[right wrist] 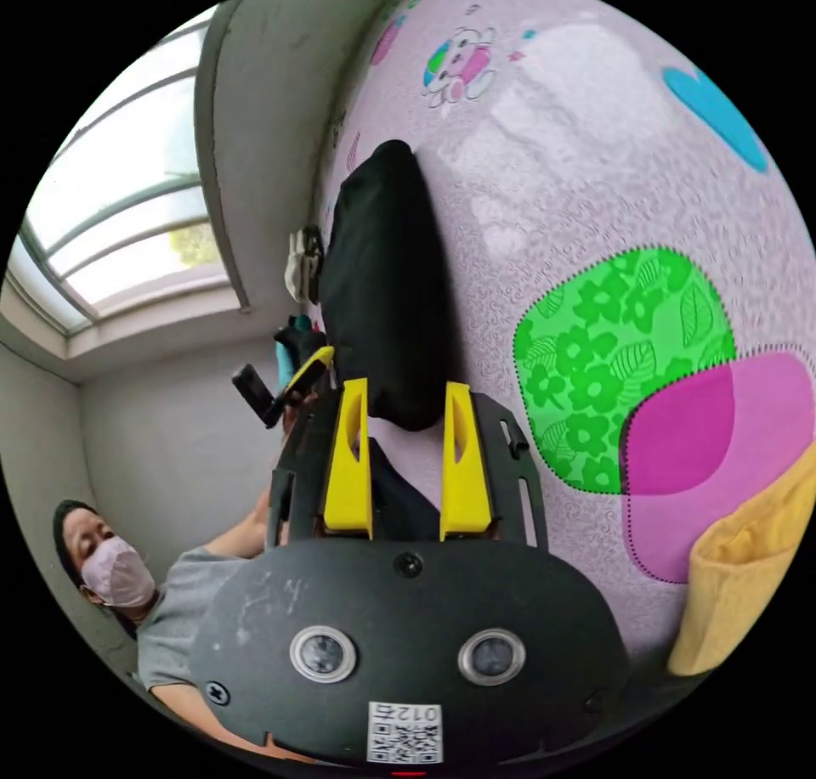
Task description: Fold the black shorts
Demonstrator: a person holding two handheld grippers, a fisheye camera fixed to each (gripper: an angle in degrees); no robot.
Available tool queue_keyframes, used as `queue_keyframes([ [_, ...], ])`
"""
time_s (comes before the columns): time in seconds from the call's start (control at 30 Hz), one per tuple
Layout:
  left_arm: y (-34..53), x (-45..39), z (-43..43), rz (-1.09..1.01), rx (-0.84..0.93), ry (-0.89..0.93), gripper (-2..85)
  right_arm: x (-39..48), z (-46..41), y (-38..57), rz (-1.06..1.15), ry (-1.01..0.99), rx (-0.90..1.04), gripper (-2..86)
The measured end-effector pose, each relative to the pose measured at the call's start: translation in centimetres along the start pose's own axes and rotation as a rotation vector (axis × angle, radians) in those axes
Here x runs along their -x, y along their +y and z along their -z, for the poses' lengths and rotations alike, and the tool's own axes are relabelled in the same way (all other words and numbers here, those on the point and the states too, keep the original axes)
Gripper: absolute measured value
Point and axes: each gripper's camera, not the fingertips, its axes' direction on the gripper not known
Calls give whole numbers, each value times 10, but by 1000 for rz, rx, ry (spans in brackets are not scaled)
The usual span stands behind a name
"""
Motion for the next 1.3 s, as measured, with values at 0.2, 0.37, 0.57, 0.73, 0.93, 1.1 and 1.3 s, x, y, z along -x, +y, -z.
queue_keyframes([
  [0.2, 10, -52, -21, -215, 117, -50, 3, -14, -5, 12, 19, -63, 18, 157],
  [0.37, 19, -51, -41, -261, 162, -69, -1, 3, -17, 11, 134, 134, 67, 85],
  [0.57, 22, -47, -50, -279, 186, -29, 0, 1, -11, 22, 170, 157, 45, 81],
  [0.73, 17, -44, -25, -214, 144, -25, 4, -14, 20, 35, 102, 2, 5, 118],
  [0.93, -6, -17, -14, -81, 39, -81, 6, -10, 52, 24, 102, 15, -58, 138],
  [1.1, -4, 3, -45, -40, 117, -136, 6, -8, 33, 9, 123, 52, 24, 95],
  [1.3, -4, 29, -34, 69, 98, -28, 7, -22, 38, 16, 76, -24, -12, 95],
])
